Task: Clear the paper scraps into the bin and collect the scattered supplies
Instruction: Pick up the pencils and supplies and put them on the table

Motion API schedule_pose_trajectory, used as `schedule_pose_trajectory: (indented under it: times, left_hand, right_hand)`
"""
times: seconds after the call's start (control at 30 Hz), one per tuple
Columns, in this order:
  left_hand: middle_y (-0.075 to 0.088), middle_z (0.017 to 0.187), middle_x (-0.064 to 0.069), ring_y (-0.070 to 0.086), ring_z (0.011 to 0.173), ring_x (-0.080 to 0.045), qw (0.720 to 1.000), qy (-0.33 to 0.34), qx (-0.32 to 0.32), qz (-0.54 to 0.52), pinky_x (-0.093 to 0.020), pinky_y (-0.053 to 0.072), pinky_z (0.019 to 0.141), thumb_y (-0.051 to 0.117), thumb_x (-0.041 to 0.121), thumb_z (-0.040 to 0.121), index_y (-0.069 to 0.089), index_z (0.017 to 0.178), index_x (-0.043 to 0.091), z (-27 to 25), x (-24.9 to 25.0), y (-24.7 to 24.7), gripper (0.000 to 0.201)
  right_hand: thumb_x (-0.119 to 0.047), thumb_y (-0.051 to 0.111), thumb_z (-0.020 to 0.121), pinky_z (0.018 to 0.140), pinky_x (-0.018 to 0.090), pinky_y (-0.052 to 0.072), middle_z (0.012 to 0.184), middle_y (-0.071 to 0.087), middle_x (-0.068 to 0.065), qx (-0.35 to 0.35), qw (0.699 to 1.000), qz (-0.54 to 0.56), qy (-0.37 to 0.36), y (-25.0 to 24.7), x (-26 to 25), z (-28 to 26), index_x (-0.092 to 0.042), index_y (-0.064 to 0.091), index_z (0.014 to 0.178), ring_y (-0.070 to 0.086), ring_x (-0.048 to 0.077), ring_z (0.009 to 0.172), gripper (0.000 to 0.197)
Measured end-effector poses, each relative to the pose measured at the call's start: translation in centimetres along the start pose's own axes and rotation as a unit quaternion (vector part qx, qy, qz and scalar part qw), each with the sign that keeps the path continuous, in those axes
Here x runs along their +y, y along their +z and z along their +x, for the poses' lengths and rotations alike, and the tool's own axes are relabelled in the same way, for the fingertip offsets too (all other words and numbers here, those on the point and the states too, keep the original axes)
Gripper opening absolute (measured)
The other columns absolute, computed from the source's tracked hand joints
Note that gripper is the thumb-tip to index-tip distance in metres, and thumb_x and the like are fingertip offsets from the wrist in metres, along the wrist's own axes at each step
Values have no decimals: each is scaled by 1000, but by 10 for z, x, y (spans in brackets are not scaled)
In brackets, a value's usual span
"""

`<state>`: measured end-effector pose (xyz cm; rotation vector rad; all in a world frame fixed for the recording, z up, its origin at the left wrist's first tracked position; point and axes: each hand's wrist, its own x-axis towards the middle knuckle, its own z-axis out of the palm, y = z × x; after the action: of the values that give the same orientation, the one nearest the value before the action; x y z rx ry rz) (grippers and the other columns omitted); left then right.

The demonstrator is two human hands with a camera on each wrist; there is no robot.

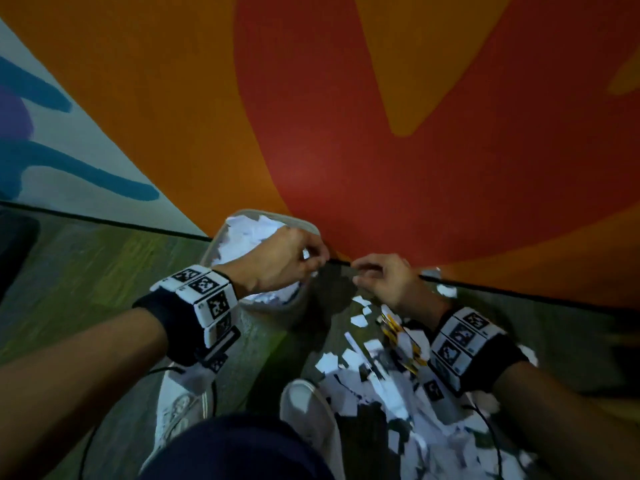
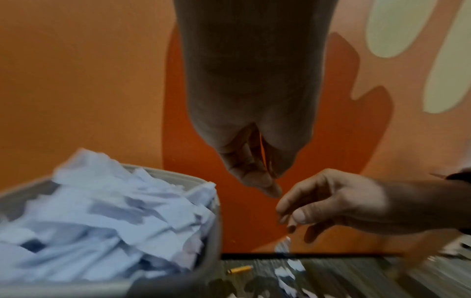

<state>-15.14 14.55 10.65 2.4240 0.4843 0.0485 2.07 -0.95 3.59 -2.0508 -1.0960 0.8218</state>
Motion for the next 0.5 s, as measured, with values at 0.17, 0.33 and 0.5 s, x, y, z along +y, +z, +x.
schedule_pose_trajectory:
  times: [0.17,0.33,0.5]
  left_hand:
    - [74,73,-1,65,59,-3,990,-13,-119,-68,-18,51,58,57,14,95,69,94,14,5,9,86,13]
    - [75,91,3,69,85,-7,987,-56,-144,-47,-15,47,71,61,12,92,75,97,17,3,-23,166,15]
    - [72,106,-3,67,96,-14,980,-79,-169,-70,-14,49,79,71,16,90,70,114,10,-3,-69,217,25]
  right_hand:
    - [-12,68,84,63,6,45,88,68,0,-33,998,12,58,15,74,-47,-5,74,100,61,4,74,18]
    - [-12,70,85,84,32,52,89,64,-3,-75,989,-34,121,61,139,-64,-13,72,100,62,14,88,15]
    - [-12,71,84,66,36,48,75,56,3,-100,986,-24,129,108,174,-69,-22,52,80,54,21,68,21]
